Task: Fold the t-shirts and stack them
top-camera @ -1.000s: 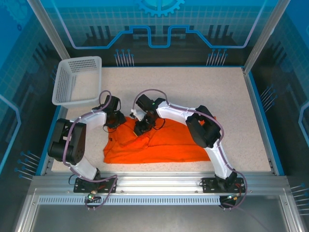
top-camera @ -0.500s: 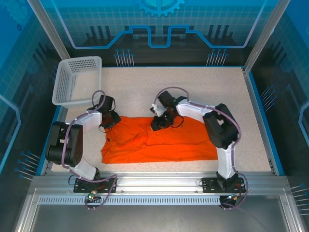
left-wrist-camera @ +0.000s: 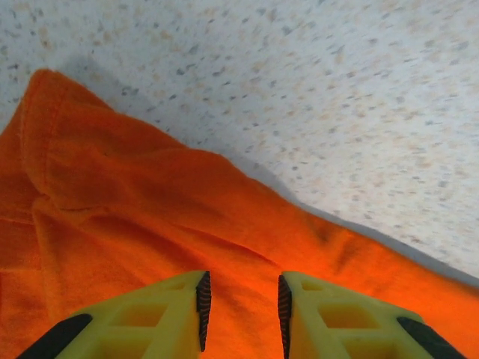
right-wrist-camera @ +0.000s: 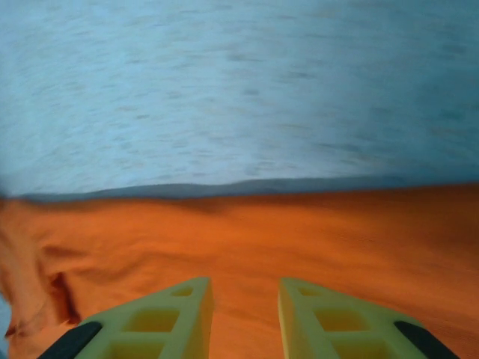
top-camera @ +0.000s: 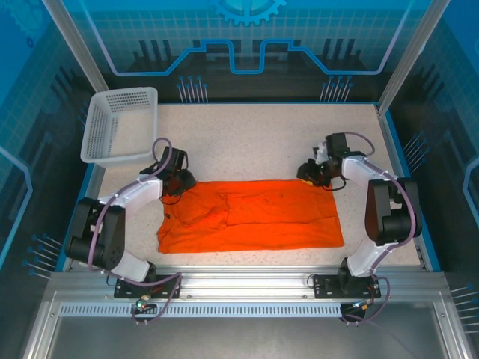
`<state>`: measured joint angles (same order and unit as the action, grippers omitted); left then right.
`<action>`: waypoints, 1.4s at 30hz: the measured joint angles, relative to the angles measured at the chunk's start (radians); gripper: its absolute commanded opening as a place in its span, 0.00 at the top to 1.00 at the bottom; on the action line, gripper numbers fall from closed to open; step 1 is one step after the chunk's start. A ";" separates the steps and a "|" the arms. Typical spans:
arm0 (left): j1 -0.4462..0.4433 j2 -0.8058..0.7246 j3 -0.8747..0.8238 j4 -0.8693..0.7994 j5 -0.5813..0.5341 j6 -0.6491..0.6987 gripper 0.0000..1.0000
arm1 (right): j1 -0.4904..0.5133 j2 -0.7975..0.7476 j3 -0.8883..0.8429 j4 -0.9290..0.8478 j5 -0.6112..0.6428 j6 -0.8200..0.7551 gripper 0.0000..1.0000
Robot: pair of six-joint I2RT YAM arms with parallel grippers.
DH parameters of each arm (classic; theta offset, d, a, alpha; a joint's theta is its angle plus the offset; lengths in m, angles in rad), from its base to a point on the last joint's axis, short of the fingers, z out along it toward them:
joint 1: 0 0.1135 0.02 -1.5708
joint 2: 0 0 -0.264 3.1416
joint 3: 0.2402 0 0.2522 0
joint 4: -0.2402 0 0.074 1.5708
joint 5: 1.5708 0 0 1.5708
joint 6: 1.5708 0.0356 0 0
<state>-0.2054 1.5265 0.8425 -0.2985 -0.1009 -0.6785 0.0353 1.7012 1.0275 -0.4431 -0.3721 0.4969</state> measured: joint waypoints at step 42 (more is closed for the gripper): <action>-0.060 1.160 1.752 -0.509 0.155 0.081 0.55 | 0.078 -0.289 -0.323 -0.056 0.238 0.410 0.32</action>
<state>-0.2649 2.6865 2.5950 -0.8074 0.0544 -0.5976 0.1131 1.4120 0.7048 -0.4992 -0.1341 0.9073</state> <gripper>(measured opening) 0.433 0.656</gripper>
